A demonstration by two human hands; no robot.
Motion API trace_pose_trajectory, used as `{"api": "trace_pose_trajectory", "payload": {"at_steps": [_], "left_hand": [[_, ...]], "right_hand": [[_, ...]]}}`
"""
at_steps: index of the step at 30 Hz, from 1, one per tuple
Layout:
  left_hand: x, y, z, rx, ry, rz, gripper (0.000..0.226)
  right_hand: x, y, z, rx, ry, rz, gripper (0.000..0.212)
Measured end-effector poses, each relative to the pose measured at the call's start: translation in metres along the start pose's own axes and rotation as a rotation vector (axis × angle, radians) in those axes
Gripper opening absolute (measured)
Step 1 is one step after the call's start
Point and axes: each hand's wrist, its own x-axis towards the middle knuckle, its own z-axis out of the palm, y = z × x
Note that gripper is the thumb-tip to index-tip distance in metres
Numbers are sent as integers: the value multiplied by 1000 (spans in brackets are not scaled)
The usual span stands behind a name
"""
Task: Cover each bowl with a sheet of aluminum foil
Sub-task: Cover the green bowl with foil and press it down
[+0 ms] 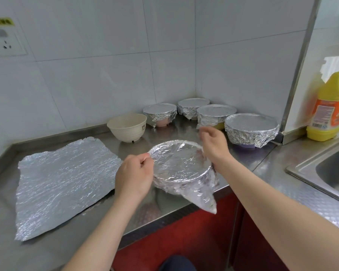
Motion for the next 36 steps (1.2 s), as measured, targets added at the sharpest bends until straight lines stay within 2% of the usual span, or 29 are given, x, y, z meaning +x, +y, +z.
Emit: {"api": "trace_pose_trajectory", "payload": {"at_steps": [2,3,4,6,9,12,15,17,20,23,25,29,34,36], "left_hand": [[-6,-1,-4,107,51,83,38],[-9,-2,-5,84,79,148,31],[-11,-1,-4,19,78,230,24],[-18,4,0,-92,-42,409,33],[-27,12,11,-89,-195,598,41],[-28,18,27,-51,-124,718,32],[-28,23,38,-65,-25,758,27],[-29,26,41,-46,2,748,26],[-29,32,44,-24,19,740,25],[-29,37,49,-2,49,730,24],[-31,38,52,5,69,718,24],[-32,44,58,49,81,691,20],[-30,50,66,90,73,650,22],[-30,52,68,113,86,657,25]], "right_hand": [[8,-2,-9,28,91,-3,33],[10,-2,-16,74,75,15,32],[9,0,-24,134,17,38,31],[-3,8,-42,256,-163,90,34],[-32,33,-66,286,-416,123,61],[-52,54,-80,315,-662,90,87],[-61,51,-74,258,-771,-13,83],[-63,48,-62,251,-679,-15,74],[-61,48,-42,173,-395,-8,64],[-63,50,-24,166,-239,6,51],[-64,50,-15,186,-161,24,41],[-67,46,-7,231,-55,60,38],[-72,36,-6,596,54,195,27],[-72,35,-3,630,97,224,24]]}}
